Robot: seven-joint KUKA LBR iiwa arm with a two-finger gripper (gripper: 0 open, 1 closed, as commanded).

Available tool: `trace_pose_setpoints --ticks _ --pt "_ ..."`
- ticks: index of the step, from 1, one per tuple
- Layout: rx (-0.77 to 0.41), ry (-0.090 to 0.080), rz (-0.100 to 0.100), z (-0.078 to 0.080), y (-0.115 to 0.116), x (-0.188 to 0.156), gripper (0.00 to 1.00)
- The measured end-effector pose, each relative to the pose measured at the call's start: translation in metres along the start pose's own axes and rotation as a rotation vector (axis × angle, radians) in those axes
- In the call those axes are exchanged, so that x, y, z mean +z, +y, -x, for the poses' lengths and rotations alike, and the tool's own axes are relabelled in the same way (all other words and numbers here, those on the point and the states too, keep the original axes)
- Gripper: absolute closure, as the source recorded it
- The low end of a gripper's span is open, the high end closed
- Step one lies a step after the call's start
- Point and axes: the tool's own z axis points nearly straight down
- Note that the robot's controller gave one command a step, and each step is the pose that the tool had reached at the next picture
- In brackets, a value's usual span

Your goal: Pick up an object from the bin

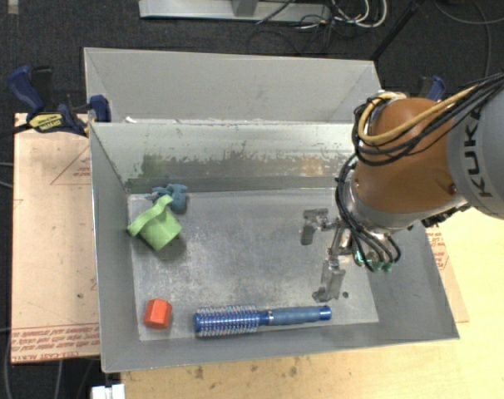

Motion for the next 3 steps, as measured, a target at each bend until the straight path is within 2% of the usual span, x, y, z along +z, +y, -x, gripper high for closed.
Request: trace_pose_setpoints --ticks 1,2,3 --pt "0.045 -0.013 0.002 -0.019 0.028 0.123 0.00" --pt "0.046 -0.009 0.001 -0.020 0.028 0.121 1.00" --pt "-0.115 -0.009 -0.001 -0.019 -0.002 0.105 1.00"
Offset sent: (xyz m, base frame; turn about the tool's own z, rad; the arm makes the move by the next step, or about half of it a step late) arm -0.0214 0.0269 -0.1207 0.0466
